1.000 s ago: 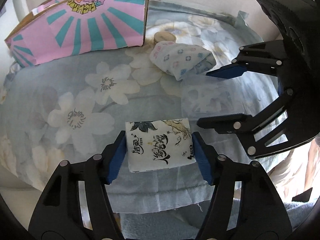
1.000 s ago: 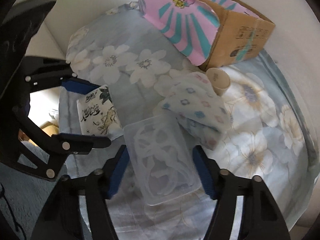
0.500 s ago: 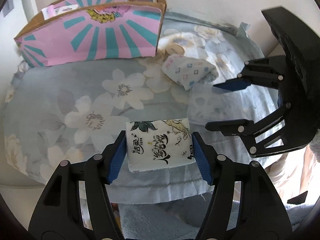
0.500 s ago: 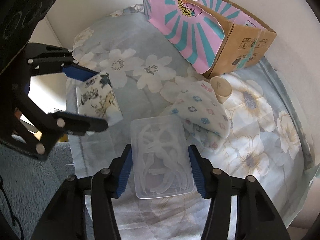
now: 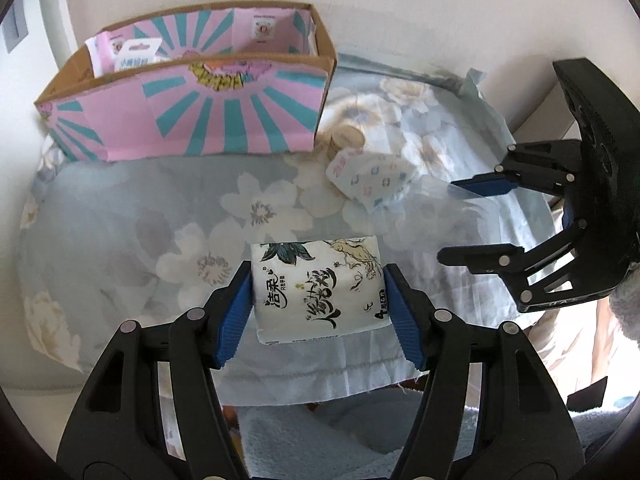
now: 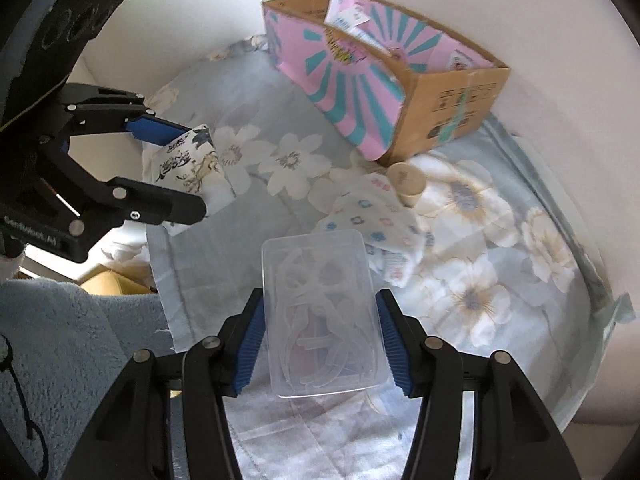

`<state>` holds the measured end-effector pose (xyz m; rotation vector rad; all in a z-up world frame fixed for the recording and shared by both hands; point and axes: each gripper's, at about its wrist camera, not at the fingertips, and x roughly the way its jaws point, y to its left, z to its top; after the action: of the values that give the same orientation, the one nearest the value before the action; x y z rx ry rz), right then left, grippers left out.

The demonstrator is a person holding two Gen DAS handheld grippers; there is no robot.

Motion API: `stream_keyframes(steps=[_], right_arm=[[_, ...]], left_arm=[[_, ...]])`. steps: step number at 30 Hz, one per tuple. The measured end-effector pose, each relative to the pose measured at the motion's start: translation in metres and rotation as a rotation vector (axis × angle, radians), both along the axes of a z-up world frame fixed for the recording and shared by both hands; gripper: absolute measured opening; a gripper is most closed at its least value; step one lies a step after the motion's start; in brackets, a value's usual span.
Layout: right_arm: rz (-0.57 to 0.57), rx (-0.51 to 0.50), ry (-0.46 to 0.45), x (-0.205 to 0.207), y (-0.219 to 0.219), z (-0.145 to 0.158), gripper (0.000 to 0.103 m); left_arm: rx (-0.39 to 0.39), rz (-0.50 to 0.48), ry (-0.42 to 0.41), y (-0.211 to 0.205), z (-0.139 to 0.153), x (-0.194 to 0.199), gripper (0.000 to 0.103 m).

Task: Organize objects
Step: 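Carry the tissue pack and clear case over the cardboard box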

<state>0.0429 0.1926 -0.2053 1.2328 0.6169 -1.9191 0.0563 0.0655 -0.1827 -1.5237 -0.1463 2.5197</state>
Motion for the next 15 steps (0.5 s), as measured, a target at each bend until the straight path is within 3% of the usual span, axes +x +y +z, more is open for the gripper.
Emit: stream_keyframes(steps=[15], right_arm=[[-0.252, -0.137, 0.012, -0.027, 0.012, 0.056, 0.051]], left_arm=[[0.015, -0.050, 0.062, -0.034, 0.057, -0.047, 0.060]])
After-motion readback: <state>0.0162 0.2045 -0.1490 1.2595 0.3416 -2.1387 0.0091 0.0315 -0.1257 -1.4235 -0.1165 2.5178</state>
